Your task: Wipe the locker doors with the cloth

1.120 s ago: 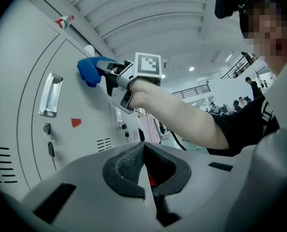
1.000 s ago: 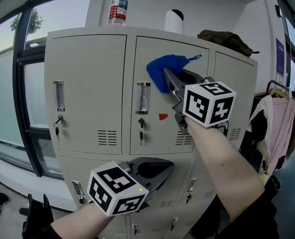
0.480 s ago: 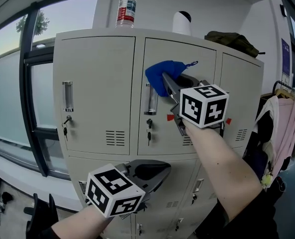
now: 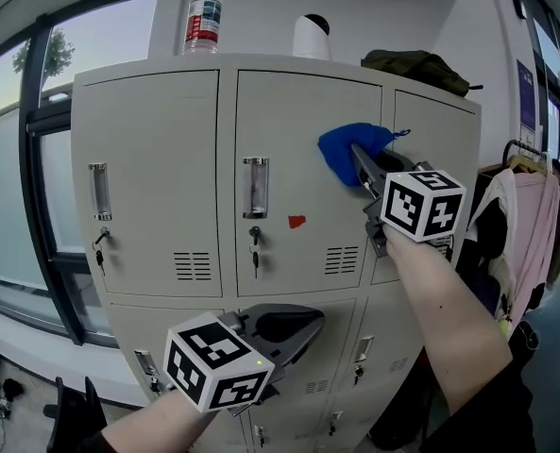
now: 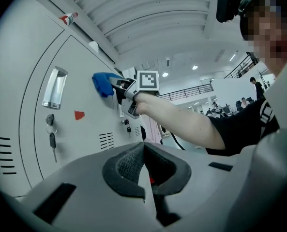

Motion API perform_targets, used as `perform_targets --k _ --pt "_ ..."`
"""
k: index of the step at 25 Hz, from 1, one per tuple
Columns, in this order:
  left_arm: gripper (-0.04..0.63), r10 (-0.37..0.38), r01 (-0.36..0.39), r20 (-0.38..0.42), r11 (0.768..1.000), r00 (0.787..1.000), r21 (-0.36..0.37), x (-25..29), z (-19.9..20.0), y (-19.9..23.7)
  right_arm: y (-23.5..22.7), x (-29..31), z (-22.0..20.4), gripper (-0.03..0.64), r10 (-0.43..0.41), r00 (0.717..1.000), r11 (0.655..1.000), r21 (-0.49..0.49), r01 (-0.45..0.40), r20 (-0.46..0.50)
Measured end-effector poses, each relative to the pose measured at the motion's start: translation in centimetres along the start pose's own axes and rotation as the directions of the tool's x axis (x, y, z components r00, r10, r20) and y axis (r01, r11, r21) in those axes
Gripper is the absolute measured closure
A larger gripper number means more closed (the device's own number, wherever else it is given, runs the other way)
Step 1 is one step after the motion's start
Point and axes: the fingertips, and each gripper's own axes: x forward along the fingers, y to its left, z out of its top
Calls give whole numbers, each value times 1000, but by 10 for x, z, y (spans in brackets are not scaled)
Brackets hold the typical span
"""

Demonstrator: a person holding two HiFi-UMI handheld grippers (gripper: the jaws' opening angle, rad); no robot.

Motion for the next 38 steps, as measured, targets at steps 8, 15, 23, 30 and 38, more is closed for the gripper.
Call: perform_targets --k 8,15,23,30,38 --pt "589 -18 18 0 1000 1000 -8 9 -3 -1 -19 -24 -10 569 -31 1000 999 37 31 2" --pt "589 -15 15 -3 1000 1000 -14 3 -5 -2 73 -1 0 569 156 987 987 39 -158 43" --pt "589 17 -18 -3 1000 1000 -14 -20 -4 4 143 31 -10 569 259 966 965 31 -259 24" --pt "589 31 -31 -20 999 999 -23 -24 -11 4 122 29 -32 569 206 979 979 10 -206 -9" --pt "589 -3 2 -23 1000 1000 -30 -3 -12 -5 40 -5 -43 569 73 997 997 -15 -74 -40"
